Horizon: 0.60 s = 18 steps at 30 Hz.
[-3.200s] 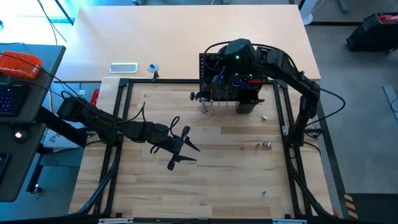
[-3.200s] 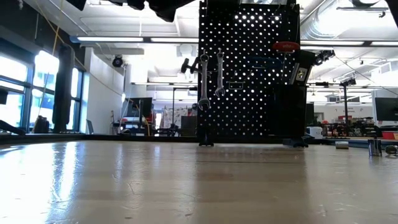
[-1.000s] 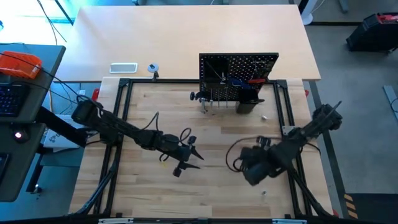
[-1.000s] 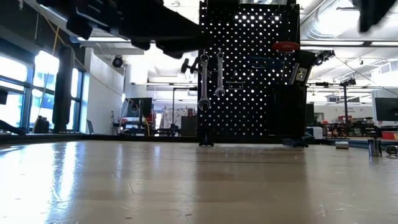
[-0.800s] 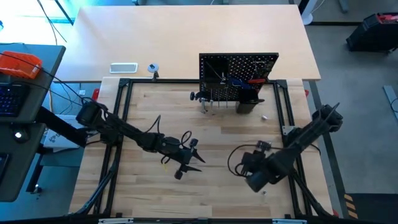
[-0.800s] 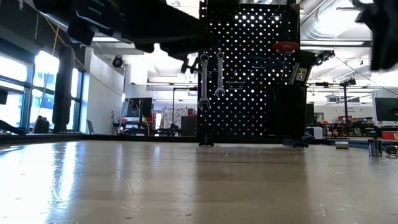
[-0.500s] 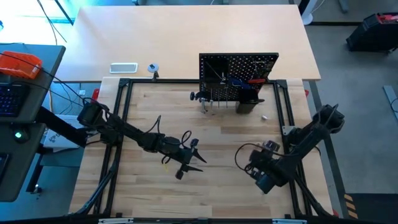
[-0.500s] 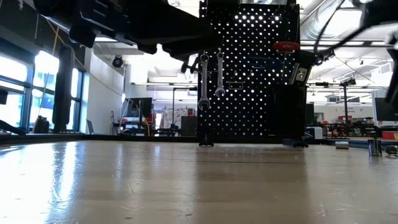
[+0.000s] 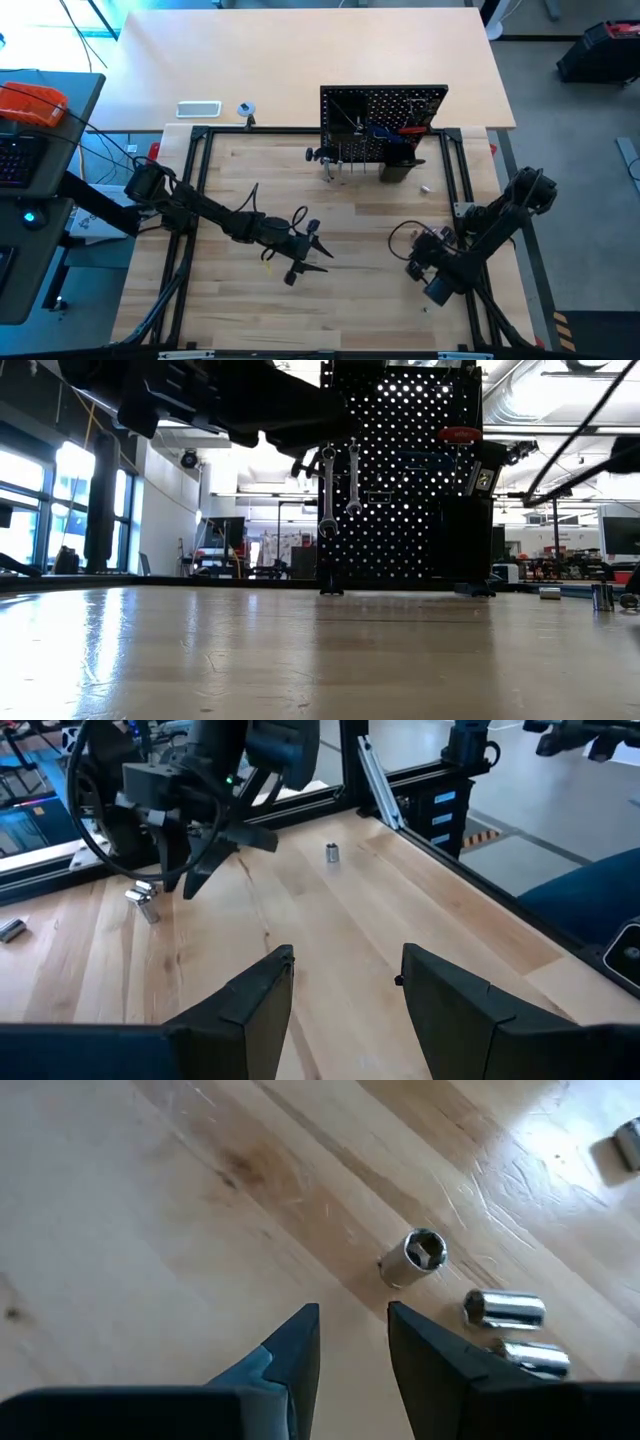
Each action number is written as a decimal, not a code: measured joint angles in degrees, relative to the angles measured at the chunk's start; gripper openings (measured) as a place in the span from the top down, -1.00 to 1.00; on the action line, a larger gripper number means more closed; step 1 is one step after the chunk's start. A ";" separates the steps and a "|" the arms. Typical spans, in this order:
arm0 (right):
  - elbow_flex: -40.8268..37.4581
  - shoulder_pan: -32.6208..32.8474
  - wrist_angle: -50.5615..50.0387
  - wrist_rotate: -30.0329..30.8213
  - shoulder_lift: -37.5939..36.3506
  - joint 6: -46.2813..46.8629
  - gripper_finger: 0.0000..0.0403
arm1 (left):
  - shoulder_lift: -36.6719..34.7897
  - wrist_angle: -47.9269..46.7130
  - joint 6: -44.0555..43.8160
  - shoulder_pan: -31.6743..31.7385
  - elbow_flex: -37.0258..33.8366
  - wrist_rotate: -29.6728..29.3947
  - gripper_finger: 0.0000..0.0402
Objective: Hang tools onto peg board
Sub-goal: Hang the silver socket onto the pegboard
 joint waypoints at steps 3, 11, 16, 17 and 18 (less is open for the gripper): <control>-2.40 0.39 2.51 2.84 0.01 2.20 0.43 | 0.00 0.04 0.02 0.00 0.00 0.02 0.11; -6.79 0.32 5.23 4.53 0.01 7.81 0.43 | 0.00 0.02 0.14 0.00 0.00 0.02 0.11; -10.16 0.32 13.60 7.89 0.03 7.60 0.43 | 0.00 0.03 0.46 0.25 0.00 0.08 0.11; -10.87 0.38 15.08 8.81 0.03 7.34 0.43 | 0.00 0.06 0.46 0.31 0.00 0.09 0.11; -11.45 0.39 16.33 9.43 0.03 7.39 0.43 | 0.00 0.04 0.46 0.36 0.00 0.09 0.11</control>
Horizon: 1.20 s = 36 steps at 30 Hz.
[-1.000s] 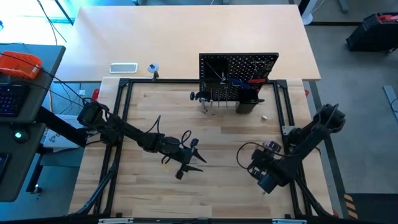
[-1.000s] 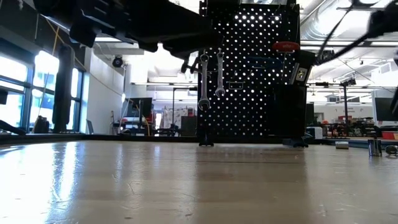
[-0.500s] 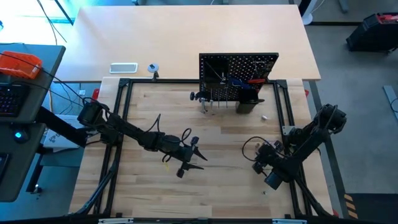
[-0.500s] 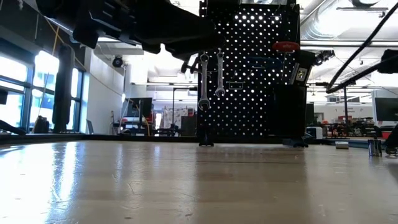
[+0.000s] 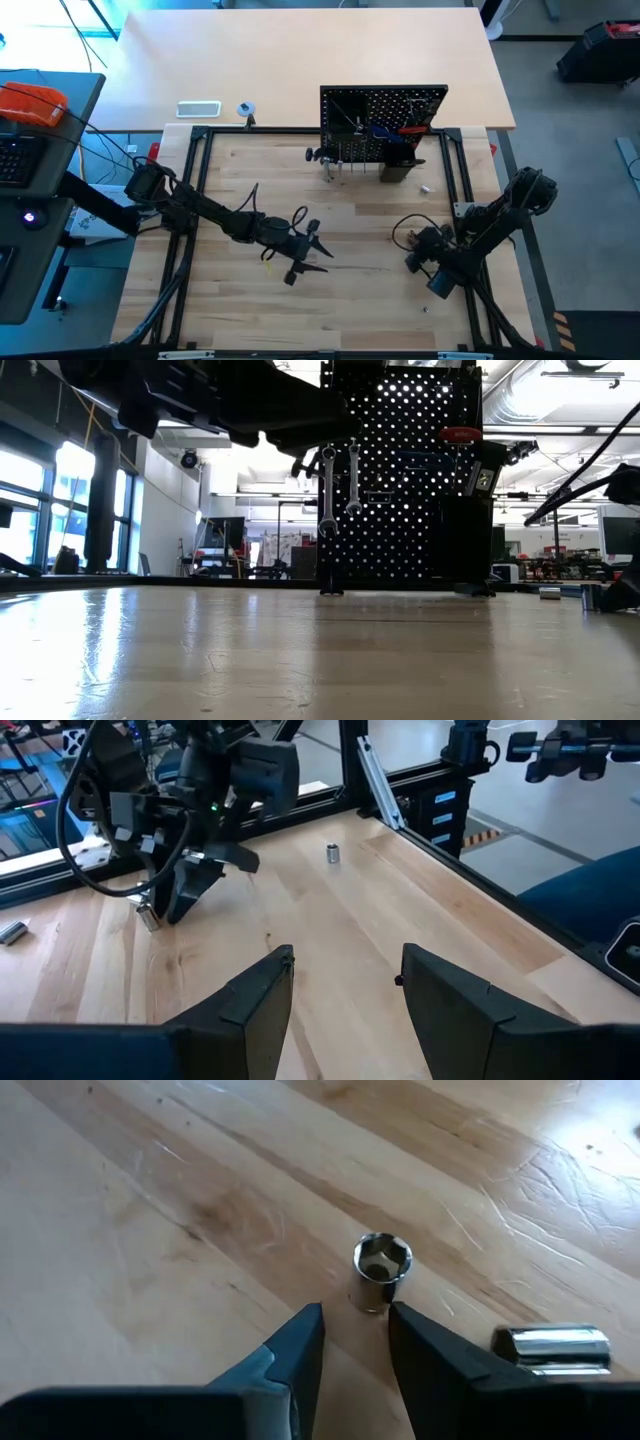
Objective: Hang tools onto peg board
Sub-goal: Hang the silver socket onto the pegboard
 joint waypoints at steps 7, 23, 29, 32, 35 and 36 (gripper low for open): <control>-1.53 -0.08 1.17 3.31 0.04 1.83 0.43 | 0.00 0.00 0.05 0.01 0.00 0.00 0.11; -1.51 -5.08 0.32 6.01 0.04 1.22 0.43 | 0.00 0.19 0.04 0.01 0.00 0.00 0.11; -1.46 -8.66 4.22 5.10 0.03 -4.74 0.66 | 0.00 0.97 0.04 0.01 0.00 0.00 0.11; -1.42 -9.62 5.97 4.79 0.00 -7.87 0.75 | 0.00 1.27 0.04 0.01 0.00 -0.01 0.11; -1.34 -9.62 6.55 4.98 0.00 -8.28 0.75 | 0.00 1.29 0.04 0.01 0.00 -0.01 0.11; -1.32 -9.62 6.83 5.04 0.00 -8.23 0.75 | 0.00 1.29 0.04 0.01 0.00 0.00 0.11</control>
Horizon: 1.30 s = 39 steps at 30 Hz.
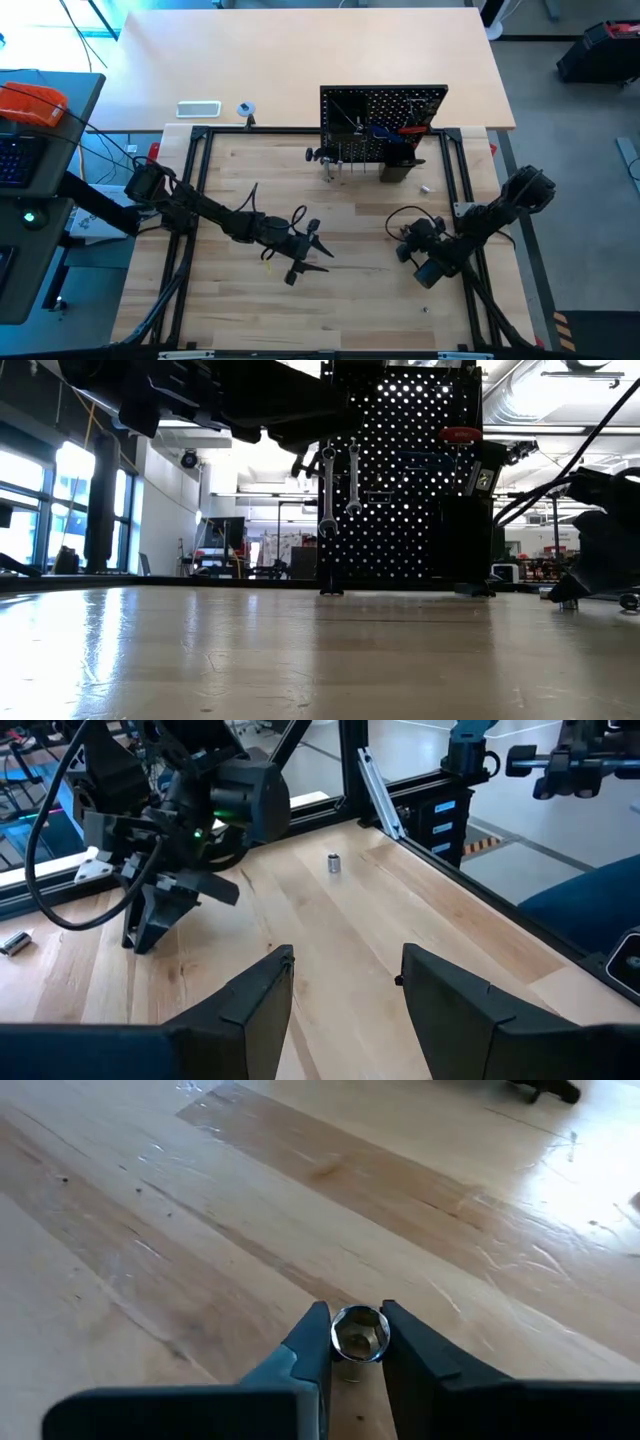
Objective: Hang tools onto peg board
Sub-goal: Hang the silver socket onto the pegboard
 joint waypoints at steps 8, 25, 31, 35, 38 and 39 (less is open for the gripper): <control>0.00 0.11 10.14 0.99 -0.20 -4.28 0.75 | 0.00 -0.02 1.55 0.30 0.00 -0.03 0.11; -0.02 -2.41 64.75 -1.37 -8.70 -51.01 0.75 | 0.00 0.84 24.98 -0.97 3.40 0.17 0.11; -0.02 -5.73 72.86 -7.18 -8.58 -58.94 0.75 | -0.02 0.86 25.99 -1.18 5.22 -2.35 0.11; 1.12 -6.80 70.94 -9.61 -8.57 -59.01 0.75 | -0.02 0.81 24.05 -1.20 5.38 -4.05 0.11; 2.26 -6.82 69.32 -9.81 -8.56 -59.84 0.75 | -0.02 0.80 23.23 -1.20 5.38 -4.22 0.11; 2.72 -6.82 69.00 -10.09 -8.57 -60.12 0.75 | -0.02 0.79 23.26 -1.20 5.38 -4.24 0.11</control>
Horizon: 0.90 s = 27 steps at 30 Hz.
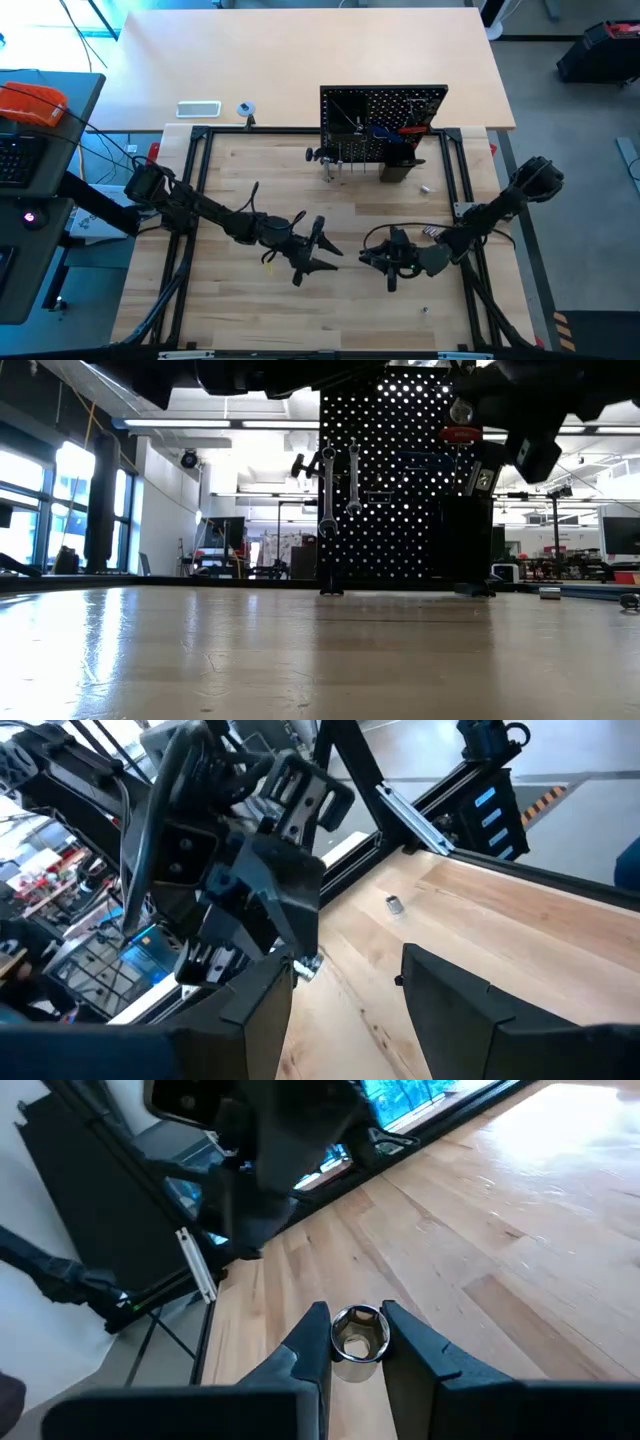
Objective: Hang tools onto peg board
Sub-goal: Hang the silver socket onto the pegboard
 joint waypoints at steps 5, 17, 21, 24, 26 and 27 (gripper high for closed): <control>1.38 0.02 -1.91 -1.01 0.01 -0.81 0.75 | 0.00 0.50 -0.12 0.00 0.00 -0.13 0.11; 1.46 0.00 -2.12 -1.20 0.02 -0.29 0.73 | 0.00 0.11 -0.43 0.82 0.00 -0.37 0.11; 1.46 0.00 -2.19 -1.48 0.02 -0.32 0.74 | 0.00 -0.05 -1.14 0.94 0.00 -0.82 0.11; 1.46 0.00 -2.32 -1.60 0.02 -0.32 0.74 | 0.00 0.19 -1.17 0.94 0.00 -0.96 0.11; 1.46 0.00 -2.34 -1.60 0.02 -0.34 0.74 | 0.00 1.02 -1.16 0.94 0.00 -1.00 0.11; 1.46 0.02 -2.34 -1.64 0.02 -0.34 0.74 | 0.00 1.44 -1.18 0.94 0.00 -1.00 0.11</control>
